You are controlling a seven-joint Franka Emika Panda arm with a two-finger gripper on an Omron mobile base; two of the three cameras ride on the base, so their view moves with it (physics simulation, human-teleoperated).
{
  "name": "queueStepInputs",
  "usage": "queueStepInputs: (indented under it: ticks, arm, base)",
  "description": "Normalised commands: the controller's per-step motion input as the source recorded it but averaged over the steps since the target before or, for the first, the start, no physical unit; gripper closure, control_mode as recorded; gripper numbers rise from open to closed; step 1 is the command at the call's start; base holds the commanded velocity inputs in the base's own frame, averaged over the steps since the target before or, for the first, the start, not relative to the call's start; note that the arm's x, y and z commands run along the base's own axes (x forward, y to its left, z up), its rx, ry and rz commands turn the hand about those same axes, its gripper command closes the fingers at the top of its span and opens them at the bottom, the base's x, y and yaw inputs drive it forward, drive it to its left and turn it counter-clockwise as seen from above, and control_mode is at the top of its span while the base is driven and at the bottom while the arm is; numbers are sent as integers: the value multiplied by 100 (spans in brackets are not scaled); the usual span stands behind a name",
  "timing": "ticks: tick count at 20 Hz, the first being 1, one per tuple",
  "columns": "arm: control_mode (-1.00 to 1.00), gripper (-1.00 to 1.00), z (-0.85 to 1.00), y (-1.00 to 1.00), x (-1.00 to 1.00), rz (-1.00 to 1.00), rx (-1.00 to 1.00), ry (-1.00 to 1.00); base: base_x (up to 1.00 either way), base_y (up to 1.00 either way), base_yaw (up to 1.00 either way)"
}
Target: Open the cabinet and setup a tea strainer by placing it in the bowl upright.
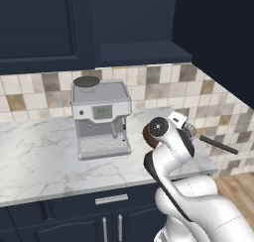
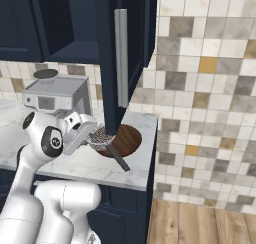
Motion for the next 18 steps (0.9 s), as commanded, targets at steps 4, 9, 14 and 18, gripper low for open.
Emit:
queueStepInputs:
  ticks: [4, 9, 14, 18]
  arm:
    - [-100, 100, -30, -2, 32, 0, 0, 1]
    - [-100, 100, -12, -2, 26, 0, 0, 5]
    - [-100, 100, -2, 0, 17, 0, 0, 4]
    - [-100, 100, -15, 0, 14, 0, 0, 5]
  base:
    - [0, 0, 0]
    - [0, 0, 0]
    - [0, 0, 0]
    - [0, 0, 0]
